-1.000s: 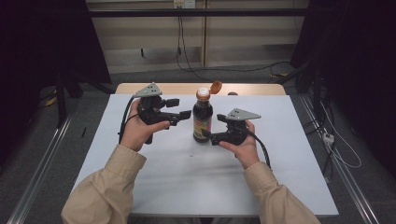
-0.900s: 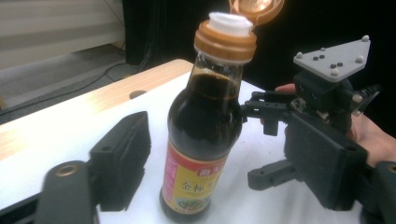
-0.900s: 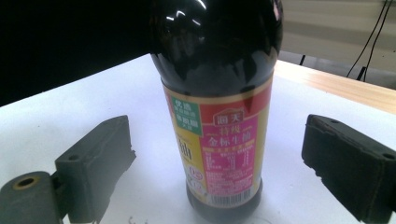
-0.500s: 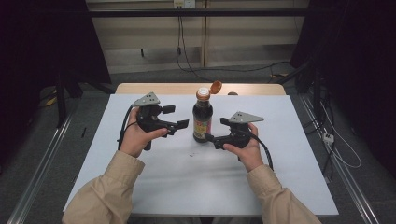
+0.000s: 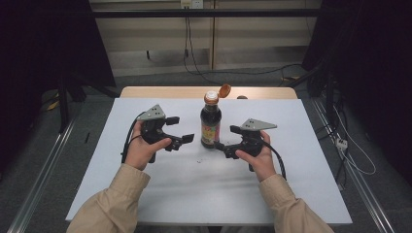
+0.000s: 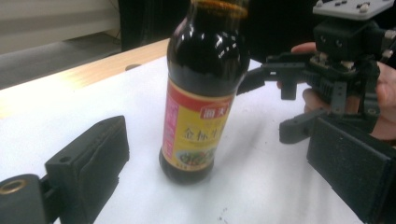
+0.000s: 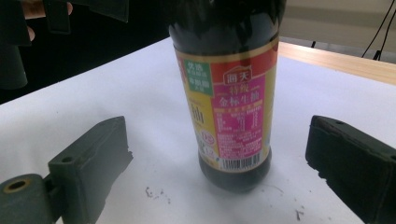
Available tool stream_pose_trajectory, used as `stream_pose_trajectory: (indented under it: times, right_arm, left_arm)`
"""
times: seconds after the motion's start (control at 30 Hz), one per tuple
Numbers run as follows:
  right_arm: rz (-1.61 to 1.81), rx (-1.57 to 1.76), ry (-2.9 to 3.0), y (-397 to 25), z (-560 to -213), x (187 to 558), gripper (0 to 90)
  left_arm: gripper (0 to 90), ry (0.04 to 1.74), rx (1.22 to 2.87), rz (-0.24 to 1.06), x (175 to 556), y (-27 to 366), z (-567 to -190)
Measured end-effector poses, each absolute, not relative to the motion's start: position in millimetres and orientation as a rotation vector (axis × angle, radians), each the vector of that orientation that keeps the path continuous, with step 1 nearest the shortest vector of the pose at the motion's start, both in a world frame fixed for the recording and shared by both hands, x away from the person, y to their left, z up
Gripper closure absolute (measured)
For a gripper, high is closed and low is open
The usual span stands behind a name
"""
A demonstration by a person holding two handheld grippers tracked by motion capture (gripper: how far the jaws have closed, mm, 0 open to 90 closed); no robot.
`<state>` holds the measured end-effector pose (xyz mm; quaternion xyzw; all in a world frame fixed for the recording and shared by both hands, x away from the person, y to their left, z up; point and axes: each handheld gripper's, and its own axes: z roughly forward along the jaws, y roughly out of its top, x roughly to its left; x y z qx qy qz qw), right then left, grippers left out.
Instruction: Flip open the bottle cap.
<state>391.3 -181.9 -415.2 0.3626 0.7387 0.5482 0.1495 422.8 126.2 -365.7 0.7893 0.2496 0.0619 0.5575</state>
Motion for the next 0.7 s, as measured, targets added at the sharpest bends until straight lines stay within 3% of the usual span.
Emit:
stream_pose_trajectory:
  times: [0.7]
  right_arm:
    - [1.568, 1.025, 2.166, -196, -421, 376, 3.9]
  left_arm:
    - [3.2, 0.583, 1.863, 0.156, 406, 143, -384]
